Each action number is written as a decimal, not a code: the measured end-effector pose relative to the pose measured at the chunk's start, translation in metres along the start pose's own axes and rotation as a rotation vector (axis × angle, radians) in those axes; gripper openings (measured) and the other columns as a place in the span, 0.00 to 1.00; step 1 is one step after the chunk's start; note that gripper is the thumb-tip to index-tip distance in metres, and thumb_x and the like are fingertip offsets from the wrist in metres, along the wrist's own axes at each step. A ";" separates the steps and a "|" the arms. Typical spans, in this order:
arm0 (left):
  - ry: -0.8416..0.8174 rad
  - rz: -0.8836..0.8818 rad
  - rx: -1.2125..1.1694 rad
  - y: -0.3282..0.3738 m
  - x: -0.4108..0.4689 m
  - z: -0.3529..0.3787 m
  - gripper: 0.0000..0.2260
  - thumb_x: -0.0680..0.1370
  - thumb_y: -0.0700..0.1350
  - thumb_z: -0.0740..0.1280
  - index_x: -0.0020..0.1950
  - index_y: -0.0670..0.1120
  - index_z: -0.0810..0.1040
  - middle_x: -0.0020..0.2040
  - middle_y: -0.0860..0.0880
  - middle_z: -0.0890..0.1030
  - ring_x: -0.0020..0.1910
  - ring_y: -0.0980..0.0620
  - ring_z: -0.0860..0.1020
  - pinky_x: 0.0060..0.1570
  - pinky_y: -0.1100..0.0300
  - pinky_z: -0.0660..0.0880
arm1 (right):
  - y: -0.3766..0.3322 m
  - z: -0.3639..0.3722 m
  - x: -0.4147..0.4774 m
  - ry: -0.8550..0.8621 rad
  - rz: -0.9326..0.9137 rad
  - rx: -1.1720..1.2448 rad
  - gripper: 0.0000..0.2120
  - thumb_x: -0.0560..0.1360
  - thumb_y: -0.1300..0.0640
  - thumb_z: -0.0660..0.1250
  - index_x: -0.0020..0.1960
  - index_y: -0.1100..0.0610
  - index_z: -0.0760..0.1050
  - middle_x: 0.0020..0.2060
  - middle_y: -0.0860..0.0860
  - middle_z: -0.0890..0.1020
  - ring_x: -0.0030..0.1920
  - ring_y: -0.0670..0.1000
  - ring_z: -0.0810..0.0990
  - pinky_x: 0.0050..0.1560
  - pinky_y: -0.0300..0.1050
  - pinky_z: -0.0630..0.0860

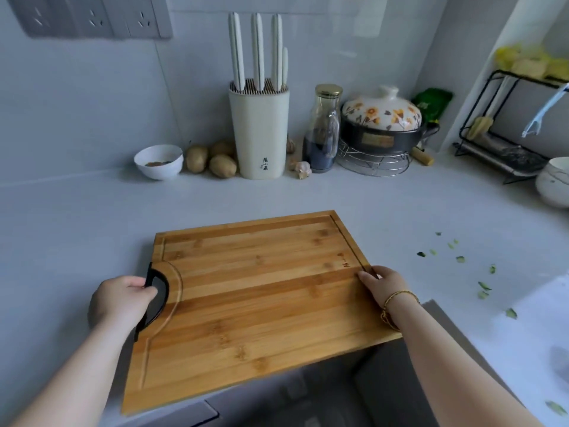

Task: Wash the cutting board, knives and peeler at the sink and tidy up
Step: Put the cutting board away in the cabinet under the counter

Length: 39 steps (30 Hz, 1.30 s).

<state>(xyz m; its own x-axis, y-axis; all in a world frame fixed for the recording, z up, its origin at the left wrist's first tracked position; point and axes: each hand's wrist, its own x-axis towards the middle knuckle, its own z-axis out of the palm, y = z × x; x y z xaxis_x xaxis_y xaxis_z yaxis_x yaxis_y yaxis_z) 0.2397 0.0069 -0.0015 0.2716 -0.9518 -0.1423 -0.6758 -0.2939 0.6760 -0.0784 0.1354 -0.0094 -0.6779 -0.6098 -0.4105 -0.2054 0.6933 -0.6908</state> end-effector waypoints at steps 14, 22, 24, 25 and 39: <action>-0.012 -0.010 0.028 -0.004 0.041 0.015 0.12 0.73 0.36 0.67 0.56 0.38 0.79 0.56 0.39 0.80 0.55 0.37 0.76 0.49 0.54 0.70 | -0.025 0.015 0.039 -0.006 -0.051 -0.349 0.19 0.79 0.51 0.57 0.63 0.61 0.73 0.63 0.57 0.70 0.58 0.57 0.73 0.58 0.47 0.70; -0.028 0.057 0.030 -0.009 0.046 0.020 0.12 0.76 0.40 0.65 0.57 0.37 0.79 0.56 0.38 0.80 0.56 0.37 0.75 0.49 0.53 0.70 | -0.031 0.023 0.043 0.024 -0.029 -0.315 0.17 0.80 0.58 0.53 0.65 0.60 0.71 0.64 0.58 0.70 0.61 0.59 0.71 0.60 0.47 0.68; -0.057 0.111 0.074 -0.012 0.045 0.023 0.14 0.77 0.43 0.64 0.60 0.37 0.77 0.58 0.37 0.78 0.57 0.37 0.74 0.50 0.53 0.70 | -0.032 0.023 0.040 0.027 -0.046 -0.300 0.18 0.80 0.60 0.53 0.68 0.60 0.67 0.65 0.57 0.69 0.63 0.58 0.70 0.62 0.47 0.67; -0.060 0.153 0.112 -0.013 0.043 0.025 0.17 0.77 0.44 0.65 0.63 0.38 0.75 0.61 0.37 0.75 0.61 0.37 0.71 0.56 0.50 0.69 | -0.032 0.022 0.037 0.033 -0.058 -0.269 0.18 0.80 0.60 0.53 0.69 0.59 0.65 0.66 0.57 0.68 0.64 0.58 0.69 0.62 0.46 0.67; -0.112 1.033 0.250 -0.065 -0.008 0.027 0.36 0.79 0.62 0.46 0.49 0.36 0.82 0.52 0.37 0.81 0.56 0.45 0.69 0.64 0.59 0.59 | 0.055 0.023 -0.064 0.659 0.119 0.599 0.14 0.78 0.63 0.56 0.63 0.65 0.71 0.47 0.56 0.79 0.47 0.54 0.77 0.45 0.38 0.75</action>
<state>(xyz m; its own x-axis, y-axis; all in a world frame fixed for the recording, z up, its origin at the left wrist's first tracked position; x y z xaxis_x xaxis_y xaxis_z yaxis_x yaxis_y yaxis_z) 0.2630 0.0318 -0.0641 -0.5685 -0.7488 0.3406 -0.6674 0.6619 0.3413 -0.0301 0.2038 -0.0347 -0.9766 -0.0747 -0.2017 0.1696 0.3093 -0.9357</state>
